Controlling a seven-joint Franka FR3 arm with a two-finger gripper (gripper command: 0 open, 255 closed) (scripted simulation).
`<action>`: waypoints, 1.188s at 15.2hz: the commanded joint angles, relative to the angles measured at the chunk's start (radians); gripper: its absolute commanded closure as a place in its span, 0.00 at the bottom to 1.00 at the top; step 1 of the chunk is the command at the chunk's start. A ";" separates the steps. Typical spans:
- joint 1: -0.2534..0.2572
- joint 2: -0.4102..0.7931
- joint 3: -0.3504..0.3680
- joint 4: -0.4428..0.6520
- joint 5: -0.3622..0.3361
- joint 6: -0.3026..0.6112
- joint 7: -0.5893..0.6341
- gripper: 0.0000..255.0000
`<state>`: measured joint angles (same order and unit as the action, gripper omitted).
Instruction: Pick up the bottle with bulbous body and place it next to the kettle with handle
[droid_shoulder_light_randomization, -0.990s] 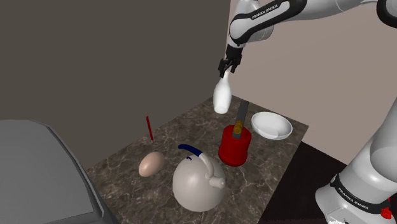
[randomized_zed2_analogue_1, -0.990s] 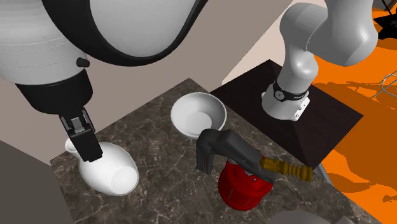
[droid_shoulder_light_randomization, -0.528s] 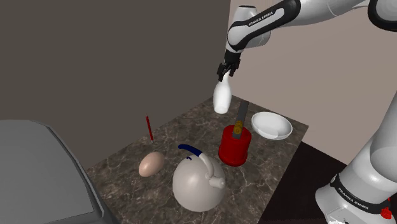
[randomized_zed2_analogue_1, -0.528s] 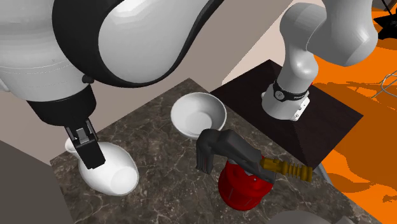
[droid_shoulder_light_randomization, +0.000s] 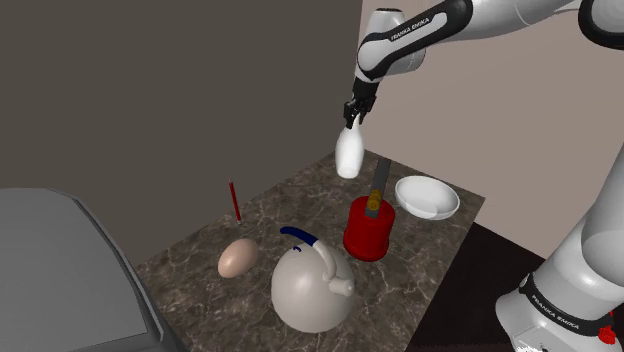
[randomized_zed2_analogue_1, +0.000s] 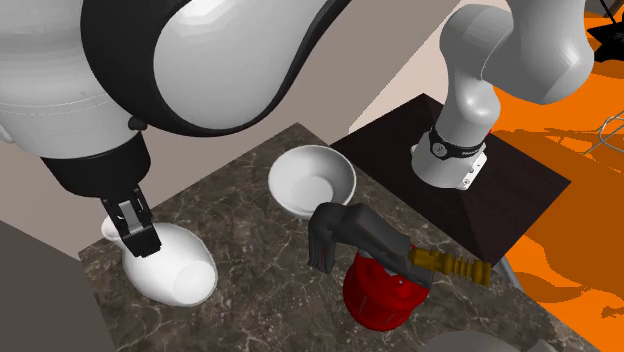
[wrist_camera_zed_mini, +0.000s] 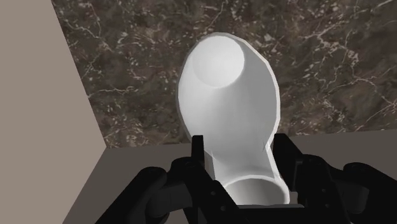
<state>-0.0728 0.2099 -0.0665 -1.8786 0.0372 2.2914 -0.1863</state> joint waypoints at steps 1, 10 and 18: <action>0.000 0.001 0.000 -0.001 0.000 -0.001 0.000 1.00; 0.000 -0.018 -0.001 0.029 -0.003 -0.049 0.002 1.00; 0.001 -0.045 -0.002 0.102 -0.007 -0.149 0.006 1.00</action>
<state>-0.0721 0.1682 -0.0679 -1.7883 0.0308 2.1576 -0.1808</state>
